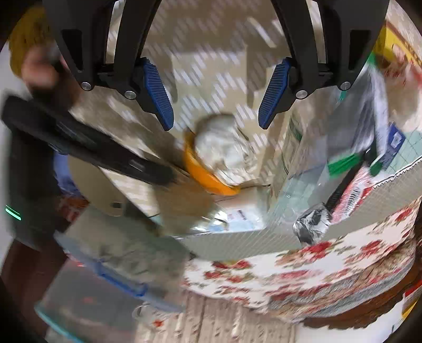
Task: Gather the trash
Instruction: 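Grasp the orange-white snack wrapper with the right tool and drop it in the wastebasket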
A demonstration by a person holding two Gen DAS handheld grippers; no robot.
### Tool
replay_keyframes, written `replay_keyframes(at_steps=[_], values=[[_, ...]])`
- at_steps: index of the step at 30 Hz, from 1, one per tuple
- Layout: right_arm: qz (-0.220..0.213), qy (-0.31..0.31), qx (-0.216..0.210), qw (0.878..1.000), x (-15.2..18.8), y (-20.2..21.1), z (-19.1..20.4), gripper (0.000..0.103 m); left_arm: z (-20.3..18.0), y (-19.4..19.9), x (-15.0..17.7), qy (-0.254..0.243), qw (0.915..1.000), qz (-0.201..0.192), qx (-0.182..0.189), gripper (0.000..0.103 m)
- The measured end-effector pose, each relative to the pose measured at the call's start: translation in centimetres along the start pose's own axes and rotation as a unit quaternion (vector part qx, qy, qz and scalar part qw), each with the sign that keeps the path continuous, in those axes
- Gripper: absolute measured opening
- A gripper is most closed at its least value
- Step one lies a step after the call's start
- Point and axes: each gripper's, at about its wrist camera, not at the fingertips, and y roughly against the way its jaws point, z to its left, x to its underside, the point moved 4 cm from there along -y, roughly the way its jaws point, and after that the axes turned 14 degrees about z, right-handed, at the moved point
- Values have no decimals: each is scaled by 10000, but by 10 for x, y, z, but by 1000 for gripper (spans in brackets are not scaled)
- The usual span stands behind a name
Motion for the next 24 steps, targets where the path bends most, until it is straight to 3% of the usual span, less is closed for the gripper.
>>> replay_keyframes(at_steps=[1,3,8,10,15,18,21,24], values=[[-28,-15,-67,10000,4,4,-1,16,1,-6,-5,50,10000,44,13,58],[-98,-75,-163,9998,10,10,-4,16,0,-13,-12,53,10000,75,24,43],[-227,-281,-326,9988,17,20,-15,16,-7,-21,-14,-87,9999,126,10,27],[-308,-351,-370,9982,21,27,-18,16,-11,-12,-10,-152,9998,78,91,26],[-585,-578,-616,9947,32,51,-26,16,-14,24,12,-317,9993,-197,-102,26],[-687,-715,-814,9917,40,63,-30,16,-9,44,33,-349,9990,-290,16,26],[-712,-898,-1097,9873,51,72,-34,16,-9,48,54,-436,9983,-136,355,27],[-614,-1035,-1214,9853,65,73,-35,16,-13,38,67,-475,9979,39,444,27]])
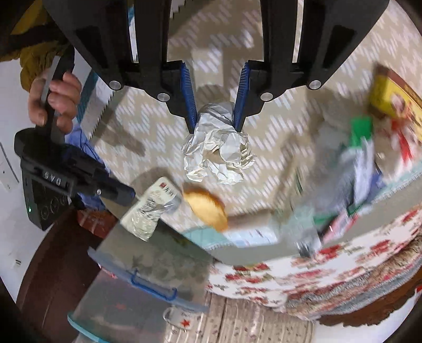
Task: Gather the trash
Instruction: 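Grasp the orange-white snack wrapper with the right tool and drop it in the wastebasket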
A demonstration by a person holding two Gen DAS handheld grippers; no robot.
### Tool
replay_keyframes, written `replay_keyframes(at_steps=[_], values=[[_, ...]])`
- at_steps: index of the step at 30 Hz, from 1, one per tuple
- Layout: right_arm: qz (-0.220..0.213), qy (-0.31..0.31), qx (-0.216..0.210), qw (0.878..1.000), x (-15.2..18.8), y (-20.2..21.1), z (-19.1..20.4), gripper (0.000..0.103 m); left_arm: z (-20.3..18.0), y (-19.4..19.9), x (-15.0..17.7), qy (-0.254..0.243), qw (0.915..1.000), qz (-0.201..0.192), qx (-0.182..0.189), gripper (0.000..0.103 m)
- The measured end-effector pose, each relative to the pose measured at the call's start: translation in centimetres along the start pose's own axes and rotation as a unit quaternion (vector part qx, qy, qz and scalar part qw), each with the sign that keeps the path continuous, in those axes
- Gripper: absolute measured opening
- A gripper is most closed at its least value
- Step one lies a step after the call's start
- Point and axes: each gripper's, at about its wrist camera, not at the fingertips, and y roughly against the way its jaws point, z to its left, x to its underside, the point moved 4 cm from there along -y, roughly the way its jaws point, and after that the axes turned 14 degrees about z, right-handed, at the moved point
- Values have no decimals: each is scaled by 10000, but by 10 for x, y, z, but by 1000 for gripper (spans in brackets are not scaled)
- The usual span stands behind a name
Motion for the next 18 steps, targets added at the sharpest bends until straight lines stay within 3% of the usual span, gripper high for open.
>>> replay_keyframes(at_steps=[3,6,7,8,9,14,18], values=[[51,31,319,9995,8,0,-1,19,-3,-15,9,60,9996,257,98,27],[120,-145,370,9991,12,4,-10,23,-5,-21,11,81,9992,351,191,28],[58,-184,445,9988,12,9,-14,42,-7,-20,10,51,9993,331,190,28],[-73,-188,608,9979,12,15,-18,78,-8,-20,10,40,9993,322,195,28],[-259,-174,765,9966,12,22,-21,88,-8,-20,9,29,9993,317,204,28],[-646,104,1535,9860,-4,44,-34,83,-8,-24,6,22,9989,396,245,28],[-548,566,2205,9722,-35,39,-43,83,-12,-28,4,-48,9988,438,232,29]])
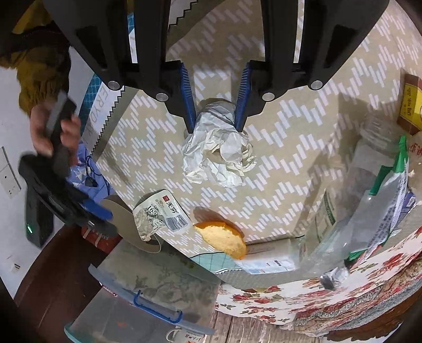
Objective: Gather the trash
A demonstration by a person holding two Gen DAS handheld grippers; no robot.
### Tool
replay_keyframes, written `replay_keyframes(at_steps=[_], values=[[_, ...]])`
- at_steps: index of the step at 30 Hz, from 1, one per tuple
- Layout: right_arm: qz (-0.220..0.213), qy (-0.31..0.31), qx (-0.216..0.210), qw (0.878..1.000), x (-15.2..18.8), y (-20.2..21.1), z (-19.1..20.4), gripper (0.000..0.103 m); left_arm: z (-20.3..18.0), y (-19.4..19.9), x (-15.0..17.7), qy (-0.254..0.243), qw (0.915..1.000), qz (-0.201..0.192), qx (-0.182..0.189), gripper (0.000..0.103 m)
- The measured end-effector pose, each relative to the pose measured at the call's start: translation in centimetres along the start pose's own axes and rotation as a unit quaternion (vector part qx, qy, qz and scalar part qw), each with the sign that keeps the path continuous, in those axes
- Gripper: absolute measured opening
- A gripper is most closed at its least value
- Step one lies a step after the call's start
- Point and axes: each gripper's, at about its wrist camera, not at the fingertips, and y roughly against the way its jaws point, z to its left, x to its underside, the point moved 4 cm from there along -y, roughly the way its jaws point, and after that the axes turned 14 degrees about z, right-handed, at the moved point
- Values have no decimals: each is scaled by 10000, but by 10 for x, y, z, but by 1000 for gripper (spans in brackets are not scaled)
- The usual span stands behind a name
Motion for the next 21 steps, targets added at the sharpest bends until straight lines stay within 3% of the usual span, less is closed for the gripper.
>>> replay_keyframes(at_steps=[5,8,9,13,15,16,18,19,21], values=[[482,439,377,9972,-37,-41,-9,79,-2,-2,-1,-34,10000,18,-37,29],[1005,421,-93,9940,-33,-54,-7,44,-1,-1,-1,-23,10000,19,-34,29],[1146,448,-236,9921,-26,-54,-3,41,0,0,-1,-12,10000,16,-24,30],[1414,684,-831,9841,25,-32,21,40,3,0,-2,35,10000,10,52,30],[1675,933,-1320,9725,60,-21,42,42,3,-1,-3,36,10000,18,80,31],[1741,1064,-1408,9688,72,-17,52,42,3,-1,-3,32,10000,15,81,31],[1735,1299,-1418,9659,91,-6,62,52,4,-1,-4,33,10000,7,83,31],[1661,1283,-1376,9680,93,-2,61,62,5,-1,-4,48,9999,6,94,31],[1415,1123,-1290,9750,88,7,49,66,5,-1,-3,77,9999,10,117,31]])
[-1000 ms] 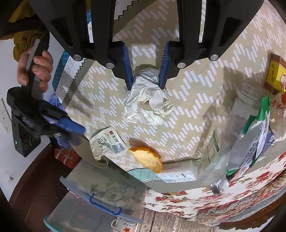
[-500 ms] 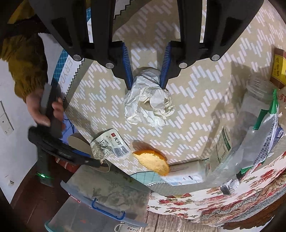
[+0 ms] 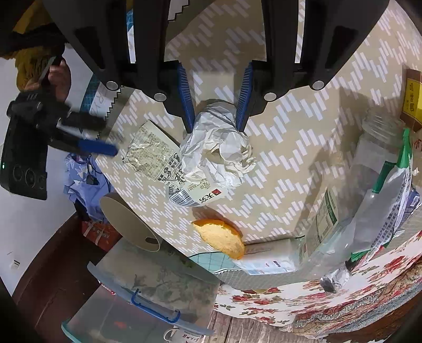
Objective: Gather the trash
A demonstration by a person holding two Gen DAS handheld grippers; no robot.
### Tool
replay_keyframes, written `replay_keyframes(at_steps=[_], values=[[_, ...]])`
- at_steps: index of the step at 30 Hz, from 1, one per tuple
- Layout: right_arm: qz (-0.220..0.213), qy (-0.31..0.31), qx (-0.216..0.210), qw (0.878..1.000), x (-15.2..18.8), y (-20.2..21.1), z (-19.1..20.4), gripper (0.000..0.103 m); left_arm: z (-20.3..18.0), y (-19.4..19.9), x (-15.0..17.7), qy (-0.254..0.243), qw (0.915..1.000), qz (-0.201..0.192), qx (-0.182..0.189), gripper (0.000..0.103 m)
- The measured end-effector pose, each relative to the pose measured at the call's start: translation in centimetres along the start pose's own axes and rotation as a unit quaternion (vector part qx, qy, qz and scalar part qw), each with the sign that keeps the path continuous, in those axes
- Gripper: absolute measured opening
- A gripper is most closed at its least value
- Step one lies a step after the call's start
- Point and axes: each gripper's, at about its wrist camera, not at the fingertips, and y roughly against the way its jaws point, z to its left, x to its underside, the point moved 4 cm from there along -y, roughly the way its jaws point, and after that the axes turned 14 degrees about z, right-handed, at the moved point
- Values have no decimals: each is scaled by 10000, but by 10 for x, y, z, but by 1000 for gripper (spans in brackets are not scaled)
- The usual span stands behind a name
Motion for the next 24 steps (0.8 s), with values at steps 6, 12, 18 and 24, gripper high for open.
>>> replay_keyframes(at_steps=[6,12,18,24], values=[[-231,-487,254,9982,-16,9,-31,68,-2,0,3,25,10000,6,-42,31],[97,16,585,9982,-29,-33,-2,68,-1,-2,4,76,10000,16,-34,32],[223,486,853,9949,-21,-50,19,28,-4,0,4,1,10000,-28,-35,30],[-150,-34,468,9988,-9,-22,3,20,-13,3,2,-57,9997,-59,239,29]])
